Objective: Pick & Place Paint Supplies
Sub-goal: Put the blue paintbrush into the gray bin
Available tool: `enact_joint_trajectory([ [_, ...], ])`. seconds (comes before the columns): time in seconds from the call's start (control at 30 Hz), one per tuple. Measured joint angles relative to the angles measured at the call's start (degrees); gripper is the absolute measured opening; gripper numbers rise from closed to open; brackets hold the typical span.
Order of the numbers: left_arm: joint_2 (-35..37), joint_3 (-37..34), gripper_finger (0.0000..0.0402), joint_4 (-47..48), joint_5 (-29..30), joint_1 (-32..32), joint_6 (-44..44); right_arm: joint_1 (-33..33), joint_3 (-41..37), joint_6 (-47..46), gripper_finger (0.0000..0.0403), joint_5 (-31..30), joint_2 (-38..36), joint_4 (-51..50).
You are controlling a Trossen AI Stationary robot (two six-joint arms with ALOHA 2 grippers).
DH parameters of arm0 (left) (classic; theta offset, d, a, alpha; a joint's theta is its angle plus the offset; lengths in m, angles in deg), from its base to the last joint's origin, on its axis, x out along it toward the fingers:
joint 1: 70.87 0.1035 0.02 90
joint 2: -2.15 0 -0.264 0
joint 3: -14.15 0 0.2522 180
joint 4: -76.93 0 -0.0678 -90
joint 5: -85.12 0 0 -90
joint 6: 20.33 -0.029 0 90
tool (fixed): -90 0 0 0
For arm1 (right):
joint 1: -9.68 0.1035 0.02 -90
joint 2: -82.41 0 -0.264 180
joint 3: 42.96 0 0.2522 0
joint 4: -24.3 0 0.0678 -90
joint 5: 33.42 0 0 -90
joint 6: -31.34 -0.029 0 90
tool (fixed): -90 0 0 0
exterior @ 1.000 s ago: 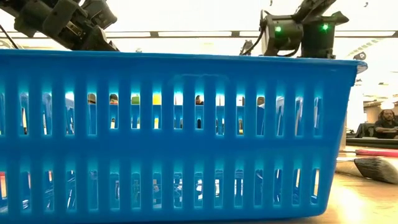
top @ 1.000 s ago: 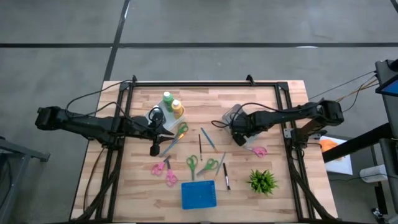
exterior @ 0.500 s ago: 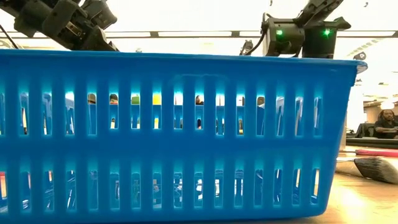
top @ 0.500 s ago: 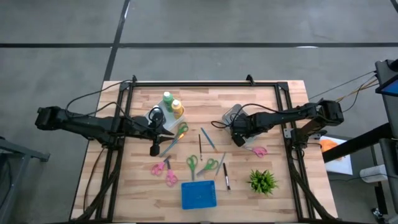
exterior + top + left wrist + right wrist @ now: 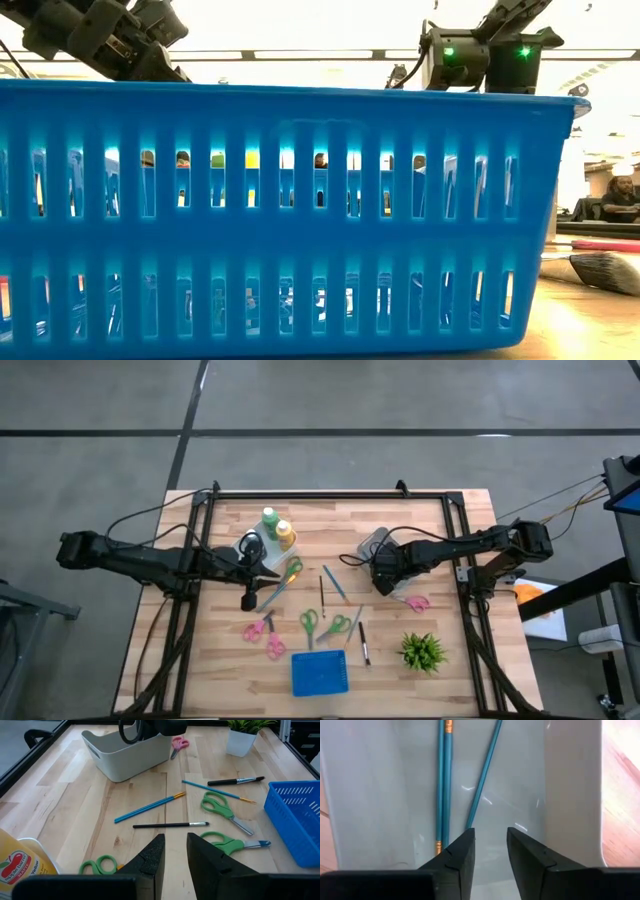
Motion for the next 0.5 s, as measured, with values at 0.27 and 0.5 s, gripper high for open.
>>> enact_joint_trajectory([
  [0.27, 0.0, 0.0, 0.0082, 0.0, 0.0, 0.0, 0.0, 0.0, 0.1, -0.2, 0.0111, 0.0, -0.2, 0.1],
  [0.5, 0.0, 0.0, 0.0082, 0.0, 0.0, 0.0, 0.0, 0.0, 2.2, -0.2, 0.0111, -0.6, -2.3, -1.4],
])
